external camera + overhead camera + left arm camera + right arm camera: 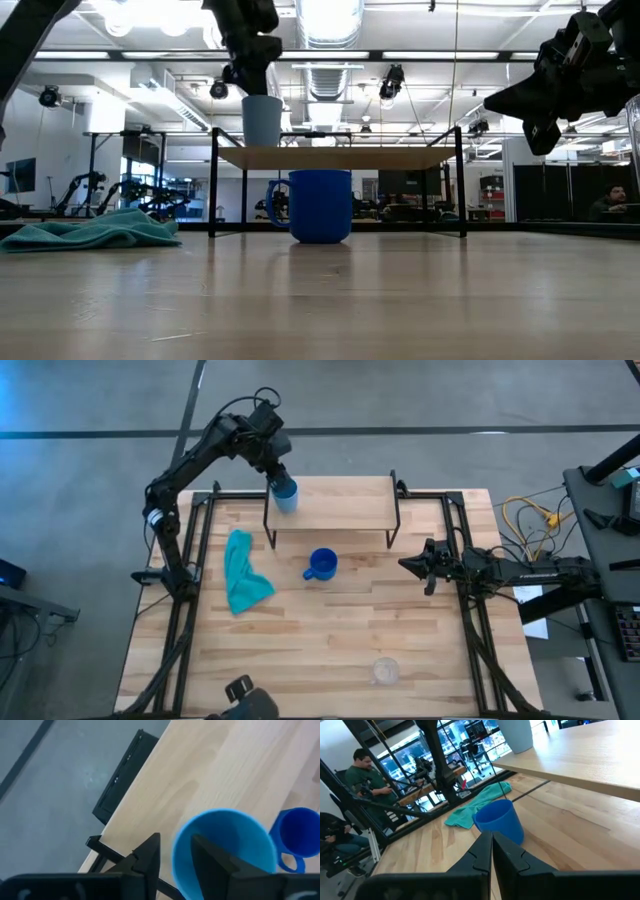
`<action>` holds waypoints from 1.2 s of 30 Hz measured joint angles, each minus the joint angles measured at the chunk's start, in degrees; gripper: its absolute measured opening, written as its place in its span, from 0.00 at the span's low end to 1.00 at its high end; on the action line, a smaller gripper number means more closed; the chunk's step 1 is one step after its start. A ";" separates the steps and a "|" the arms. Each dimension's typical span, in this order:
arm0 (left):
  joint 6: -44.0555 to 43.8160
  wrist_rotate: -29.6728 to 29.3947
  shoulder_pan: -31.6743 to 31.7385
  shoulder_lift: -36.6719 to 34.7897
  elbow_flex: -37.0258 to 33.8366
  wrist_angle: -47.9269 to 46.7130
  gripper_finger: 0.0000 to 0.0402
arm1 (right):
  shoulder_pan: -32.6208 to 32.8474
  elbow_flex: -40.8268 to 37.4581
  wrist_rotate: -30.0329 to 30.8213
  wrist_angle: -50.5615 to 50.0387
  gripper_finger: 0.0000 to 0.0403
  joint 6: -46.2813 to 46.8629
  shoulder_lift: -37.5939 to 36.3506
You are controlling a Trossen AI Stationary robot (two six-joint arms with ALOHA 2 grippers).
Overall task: Stack small to large cups/mugs on shelf
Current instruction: Put the blue mug on the shelf
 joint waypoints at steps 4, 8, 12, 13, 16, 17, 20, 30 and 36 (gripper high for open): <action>-0.08 2.27 -0.68 -2.17 0.02 -0.42 0.24 | -0.01 0.00 0.00 0.01 0.02 0.00 0.00; -3.01 8.10 -2.41 -5.24 0.02 -0.32 0.24 | 0.00 0.00 0.00 0.14 0.02 0.20 0.00; -4.36 11.74 -5.48 -7.72 -0.12 -0.36 0.24 | -0.01 0.00 0.01 0.24 0.02 -0.29 0.00; -4.57 11.88 -6.56 -8.24 -0.14 -0.38 0.24 | -0.02 0.00 0.02 0.28 0.02 -0.58 0.00; -4.60 12.05 -10.16 -9.32 -0.16 -0.58 0.24 | 0.00 0.00 0.02 0.35 0.02 -0.74 0.00; -4.62 12.03 -11.54 -9.45 -0.16 -0.69 0.24 | 0.00 0.00 0.02 0.35 0.02 -0.72 0.00; -4.64 12.04 -15.74 -9.40 -0.20 -1.06 0.24 | -0.02 0.00 0.00 0.37 0.02 -0.46 0.00; -4.66 12.04 -27.19 -8.64 -5.10 -0.79 0.24 | 0.00 -0.02 0.86 5.27 0.02 7.56 -0.02; -6.61 12.00 -29.92 -8.63 -10.95 0.41 0.24 | 0.05 -0.02 -4.45 5.87 0.02 12.93 0.00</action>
